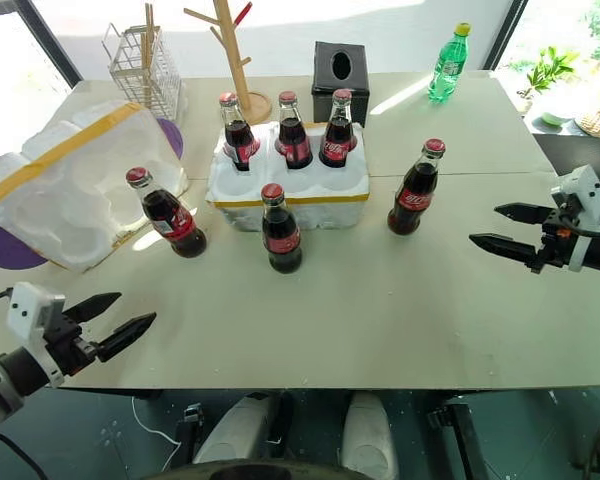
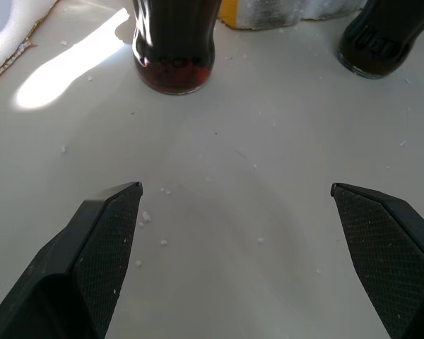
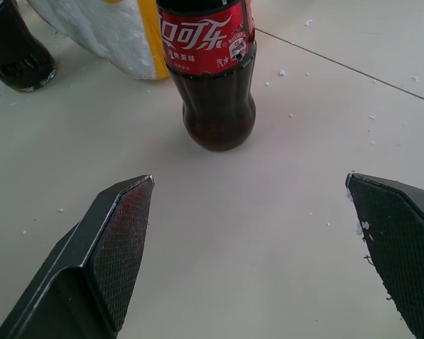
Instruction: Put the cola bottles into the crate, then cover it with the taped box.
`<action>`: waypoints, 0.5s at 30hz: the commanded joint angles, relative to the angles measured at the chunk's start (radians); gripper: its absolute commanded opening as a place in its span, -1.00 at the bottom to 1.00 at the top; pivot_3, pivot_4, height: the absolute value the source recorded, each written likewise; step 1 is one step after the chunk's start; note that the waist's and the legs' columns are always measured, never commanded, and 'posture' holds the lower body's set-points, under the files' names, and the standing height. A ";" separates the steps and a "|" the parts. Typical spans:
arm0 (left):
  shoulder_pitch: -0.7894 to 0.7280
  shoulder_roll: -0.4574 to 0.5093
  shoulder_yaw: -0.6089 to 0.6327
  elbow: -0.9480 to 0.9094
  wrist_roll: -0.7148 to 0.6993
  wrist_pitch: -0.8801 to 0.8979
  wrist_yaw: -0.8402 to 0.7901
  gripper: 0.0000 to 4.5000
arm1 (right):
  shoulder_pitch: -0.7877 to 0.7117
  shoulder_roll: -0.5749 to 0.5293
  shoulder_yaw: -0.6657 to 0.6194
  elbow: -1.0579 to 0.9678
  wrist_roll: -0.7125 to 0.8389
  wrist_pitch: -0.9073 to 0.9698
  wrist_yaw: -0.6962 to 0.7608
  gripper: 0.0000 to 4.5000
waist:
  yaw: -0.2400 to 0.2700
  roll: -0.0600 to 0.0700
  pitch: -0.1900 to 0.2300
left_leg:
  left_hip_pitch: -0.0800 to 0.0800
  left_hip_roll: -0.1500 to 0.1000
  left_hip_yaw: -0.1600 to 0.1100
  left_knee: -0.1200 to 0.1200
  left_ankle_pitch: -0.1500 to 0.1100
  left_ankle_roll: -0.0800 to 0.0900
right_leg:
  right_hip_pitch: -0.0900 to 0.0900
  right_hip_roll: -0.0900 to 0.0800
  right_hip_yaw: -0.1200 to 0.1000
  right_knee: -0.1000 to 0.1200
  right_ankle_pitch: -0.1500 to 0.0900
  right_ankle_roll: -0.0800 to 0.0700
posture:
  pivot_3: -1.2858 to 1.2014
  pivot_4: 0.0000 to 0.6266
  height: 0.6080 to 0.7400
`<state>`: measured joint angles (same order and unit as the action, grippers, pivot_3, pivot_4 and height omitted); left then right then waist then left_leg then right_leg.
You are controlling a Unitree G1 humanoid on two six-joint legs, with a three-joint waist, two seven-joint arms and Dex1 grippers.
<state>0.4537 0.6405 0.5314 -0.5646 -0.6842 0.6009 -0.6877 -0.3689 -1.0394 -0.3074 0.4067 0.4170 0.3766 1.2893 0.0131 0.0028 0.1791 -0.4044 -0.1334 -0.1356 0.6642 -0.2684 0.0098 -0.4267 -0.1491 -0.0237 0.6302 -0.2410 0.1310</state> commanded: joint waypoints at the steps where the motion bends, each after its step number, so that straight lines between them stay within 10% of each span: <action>1: 0.013 0.013 -0.016 -0.014 0.049 -0.045 -0.014 0.99 | -0.011 -0.006 -0.036 -0.015 0.019 -0.018 -0.005 1.00 | 0.000 0.000 0.000 | 0.000 0.000 0.000 0.000 0.000 0.000 | 0.000 0.000 0.000 0.000 0.000 0.000 | 0.03 -0.52 1.00; 15: -0.043 0.003 -0.005 0.033 0.064 -0.040 0.028 0.99 | 0.003 0.008 -0.041 -0.018 0.021 -0.022 -0.040 1.00 | 0.000 0.000 0.000 | 0.000 0.000 0.000 0.000 0.000 0.000 | 0.000 0.000 0.000 0.000 0.000 0.000 | 0.03 -0.52 1.00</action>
<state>0.4125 0.6401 0.5029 -0.5297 -0.6257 0.5789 -0.6669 -0.3649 -1.0308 -0.3158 0.4067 0.4170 0.3578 1.2534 0.0133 0.0029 0.1790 -0.4043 -0.1334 -0.1354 0.6642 -0.2683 0.0098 -0.4266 -0.1489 -0.0236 0.6303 -0.2409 0.1312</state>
